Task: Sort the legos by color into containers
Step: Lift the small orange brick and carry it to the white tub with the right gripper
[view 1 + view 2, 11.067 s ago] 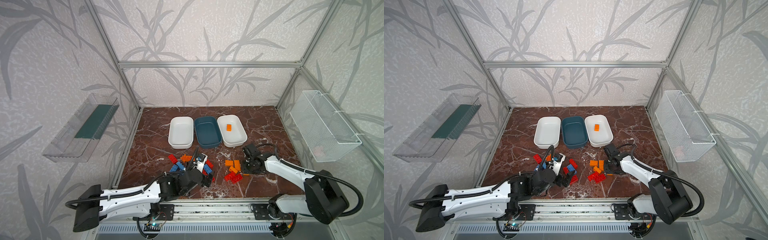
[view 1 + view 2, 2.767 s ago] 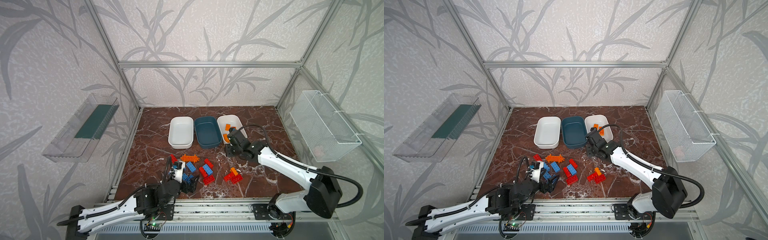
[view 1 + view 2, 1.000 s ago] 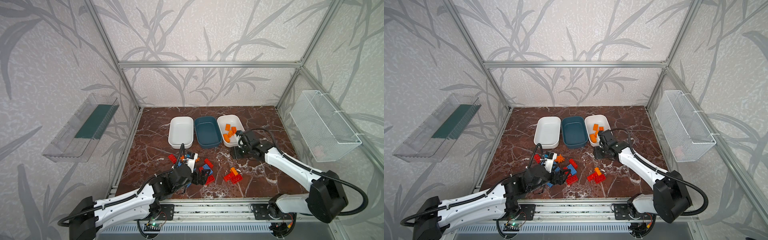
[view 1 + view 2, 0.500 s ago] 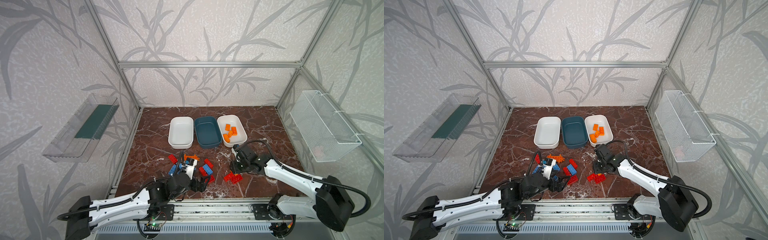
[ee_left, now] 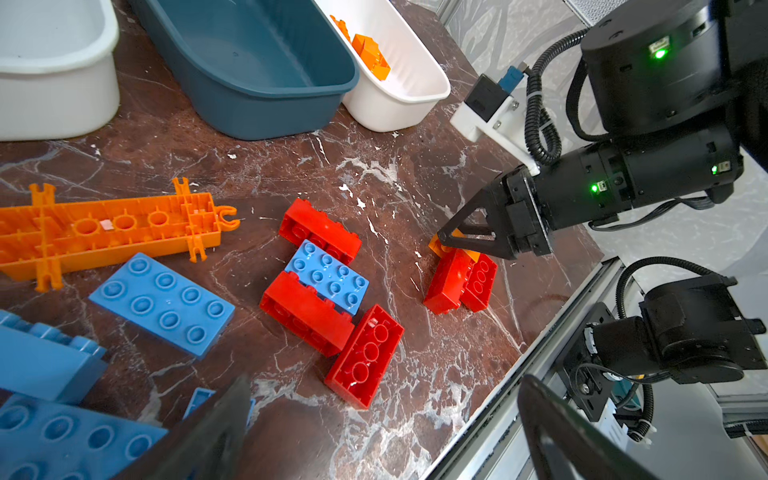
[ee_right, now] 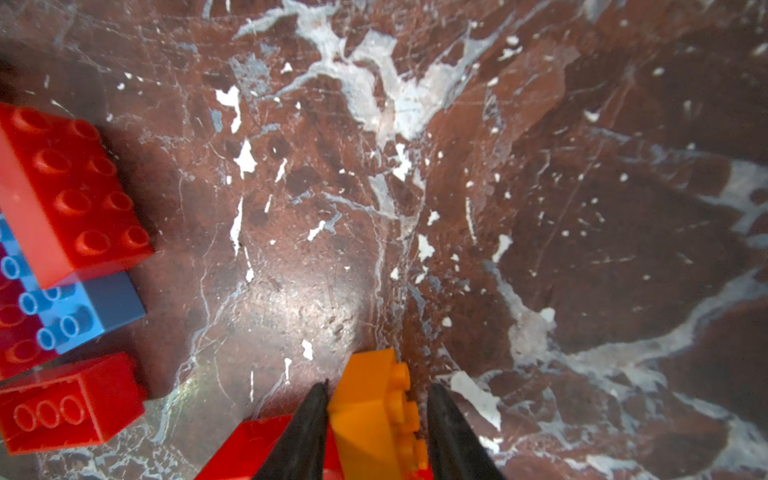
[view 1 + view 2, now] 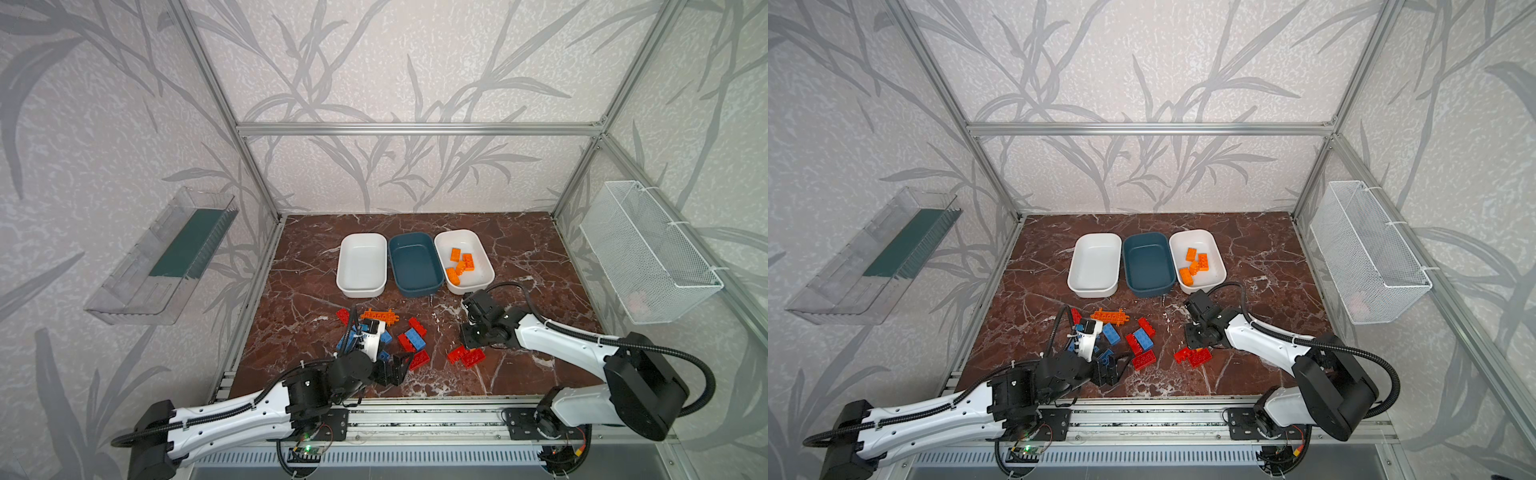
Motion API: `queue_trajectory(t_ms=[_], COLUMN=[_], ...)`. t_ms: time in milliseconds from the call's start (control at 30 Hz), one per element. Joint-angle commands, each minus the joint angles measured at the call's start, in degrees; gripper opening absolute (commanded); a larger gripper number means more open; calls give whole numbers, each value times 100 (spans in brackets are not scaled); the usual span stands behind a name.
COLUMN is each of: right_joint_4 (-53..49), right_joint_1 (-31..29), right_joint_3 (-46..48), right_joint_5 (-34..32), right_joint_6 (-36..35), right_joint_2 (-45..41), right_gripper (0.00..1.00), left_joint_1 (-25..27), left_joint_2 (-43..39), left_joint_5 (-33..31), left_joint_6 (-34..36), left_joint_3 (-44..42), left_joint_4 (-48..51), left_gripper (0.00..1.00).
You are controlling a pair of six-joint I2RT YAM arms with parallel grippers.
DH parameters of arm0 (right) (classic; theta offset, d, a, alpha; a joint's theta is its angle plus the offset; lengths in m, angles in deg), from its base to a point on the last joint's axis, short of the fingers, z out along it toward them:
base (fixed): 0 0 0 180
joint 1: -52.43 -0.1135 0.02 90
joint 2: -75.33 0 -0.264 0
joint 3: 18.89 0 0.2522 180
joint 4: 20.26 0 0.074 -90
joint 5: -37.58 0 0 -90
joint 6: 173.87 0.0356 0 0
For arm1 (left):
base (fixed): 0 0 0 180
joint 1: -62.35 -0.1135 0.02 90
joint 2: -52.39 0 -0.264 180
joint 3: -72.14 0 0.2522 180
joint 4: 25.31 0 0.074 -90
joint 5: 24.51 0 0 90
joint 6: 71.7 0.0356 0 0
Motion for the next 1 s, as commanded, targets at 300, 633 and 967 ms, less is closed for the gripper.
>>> queue_trajectory(t_ms=[300, 633, 967], right_joint_4=[-501, -1089, -774], right_joint_1=[-17, 181, 614], right_joint_3=[-302, -795, -1270], right_joint_5=[-611, -992, -1171], right_joint_6=[-17, -219, -746], right_joint_2=[223, -117, -512], right_gripper=[25, 22, 21], left_joint_1=[24, 24, 15], left_joint_2=[75, 104, 620], left_joint_5=[-278, -428, -1054], left_joint_6=[6, 33, -143], left_joint_3=[-73, -52, 254], left_joint_4=[47, 88, 386], left_gripper=[99, 99, 99])
